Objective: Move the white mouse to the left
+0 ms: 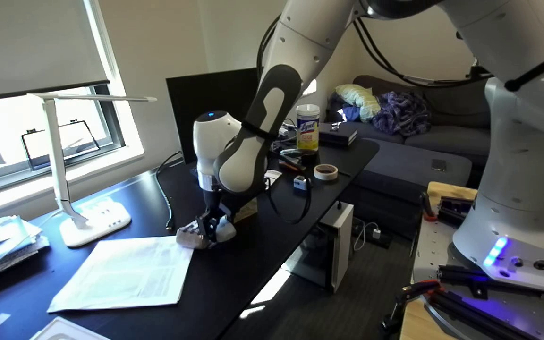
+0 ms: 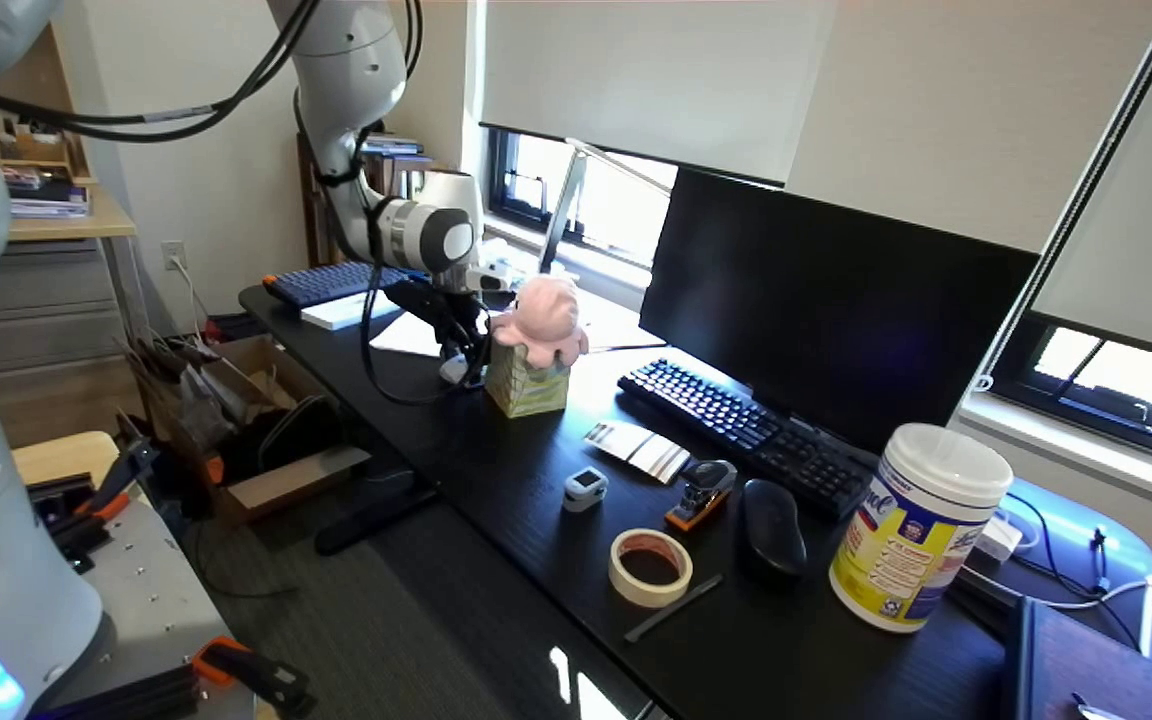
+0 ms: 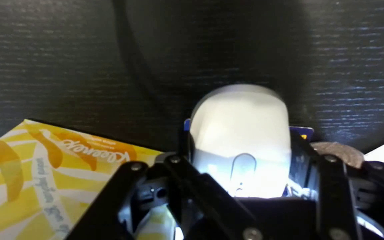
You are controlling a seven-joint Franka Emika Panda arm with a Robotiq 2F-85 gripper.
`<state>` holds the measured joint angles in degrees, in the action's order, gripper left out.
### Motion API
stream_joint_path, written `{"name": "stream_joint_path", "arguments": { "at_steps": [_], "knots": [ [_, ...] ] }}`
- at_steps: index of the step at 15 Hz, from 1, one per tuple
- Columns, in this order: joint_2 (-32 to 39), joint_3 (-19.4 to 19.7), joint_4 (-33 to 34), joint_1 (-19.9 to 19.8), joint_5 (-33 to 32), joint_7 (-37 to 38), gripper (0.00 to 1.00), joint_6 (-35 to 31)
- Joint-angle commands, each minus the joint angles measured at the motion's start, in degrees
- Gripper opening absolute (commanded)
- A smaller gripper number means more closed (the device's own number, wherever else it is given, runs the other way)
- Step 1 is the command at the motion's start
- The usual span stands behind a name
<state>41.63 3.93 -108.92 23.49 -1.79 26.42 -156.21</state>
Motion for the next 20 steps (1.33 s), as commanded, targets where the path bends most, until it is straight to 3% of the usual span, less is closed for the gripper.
{"name": "stream_joint_path", "arguments": {
  "at_steps": [1,4,10,15,20],
  "knots": [
    [2.09,0.04,2.23,0.15,-0.84,-0.92,0.93,-0.15],
    [2.09,-0.53,1.88,0.02,-0.50,-1.33,1.00,-0.41],
    [-5.13,-1.83,-4.89,0.95,-0.19,-0.99,1.00,2.47],
    [-17.27,-2.39,-17.96,2.91,-1.72,1.39,1.00,7.09],
    [-32.49,-3.55,-32.26,2.11,-5.46,4.62,1.00,14.54]
  ]
}}
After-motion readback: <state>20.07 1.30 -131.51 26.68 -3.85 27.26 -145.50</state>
